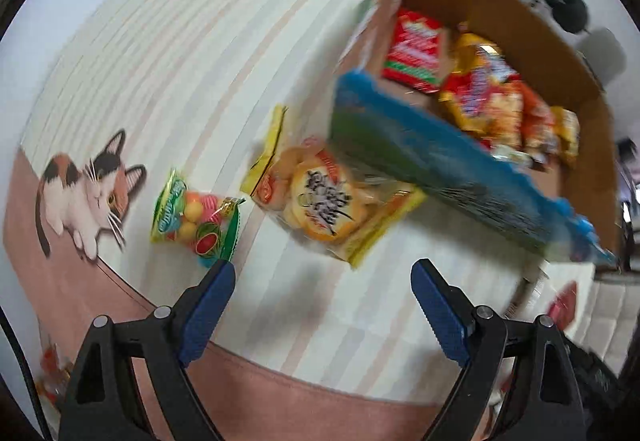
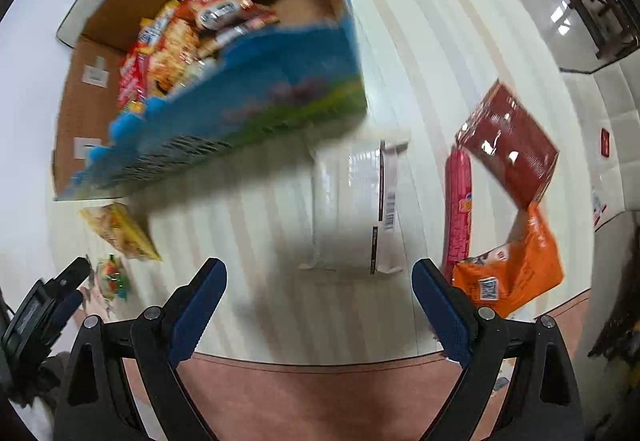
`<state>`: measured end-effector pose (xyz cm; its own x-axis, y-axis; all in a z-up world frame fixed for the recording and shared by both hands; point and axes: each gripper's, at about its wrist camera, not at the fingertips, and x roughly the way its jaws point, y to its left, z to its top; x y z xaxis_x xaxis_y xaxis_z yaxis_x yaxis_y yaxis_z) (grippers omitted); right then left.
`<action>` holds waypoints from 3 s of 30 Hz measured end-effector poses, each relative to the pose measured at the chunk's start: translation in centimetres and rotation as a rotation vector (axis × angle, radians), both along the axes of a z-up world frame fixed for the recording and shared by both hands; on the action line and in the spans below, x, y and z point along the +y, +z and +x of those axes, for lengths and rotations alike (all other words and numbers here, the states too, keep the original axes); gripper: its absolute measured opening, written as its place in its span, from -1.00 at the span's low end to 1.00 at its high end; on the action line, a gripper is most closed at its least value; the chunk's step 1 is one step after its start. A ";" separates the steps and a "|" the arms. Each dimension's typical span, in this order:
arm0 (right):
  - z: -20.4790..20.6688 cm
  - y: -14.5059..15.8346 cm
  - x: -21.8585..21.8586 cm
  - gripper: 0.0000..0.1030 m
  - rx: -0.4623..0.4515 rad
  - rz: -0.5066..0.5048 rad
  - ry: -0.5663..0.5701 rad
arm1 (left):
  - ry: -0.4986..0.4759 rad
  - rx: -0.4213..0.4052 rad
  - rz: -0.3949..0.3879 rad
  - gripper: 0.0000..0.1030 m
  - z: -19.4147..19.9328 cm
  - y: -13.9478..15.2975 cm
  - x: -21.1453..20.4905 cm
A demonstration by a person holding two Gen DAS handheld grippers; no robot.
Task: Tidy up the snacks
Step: 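Move both tools back to the table toward the remaining snacks, then grasp the yellow egg-cake bag with the left tool while the right tool grasps the white bar packet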
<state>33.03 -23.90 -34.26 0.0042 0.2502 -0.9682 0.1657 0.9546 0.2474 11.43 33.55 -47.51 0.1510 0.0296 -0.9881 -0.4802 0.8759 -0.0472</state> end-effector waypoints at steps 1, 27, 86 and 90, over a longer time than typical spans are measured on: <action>-0.1 -0.2 0.0 0.87 0.001 -0.004 0.000 | 0.012 0.010 0.020 0.75 0.3 -1.1 -0.2; 2.1 -0.2 -0.8 0.87 0.003 -0.004 -0.022 | 0.200 -0.007 -0.203 0.75 -2.6 -2.0 8.2; -8.2 -7.5 3.5 0.25 0.219 -0.132 0.230 | -0.301 0.280 -0.070 0.37 -6.6 -9.4 -5.5; -8.9 -7.7 4.9 0.17 0.194 -0.157 0.249 | -0.298 0.246 -0.058 0.14 -6.2 -9.0 -5.5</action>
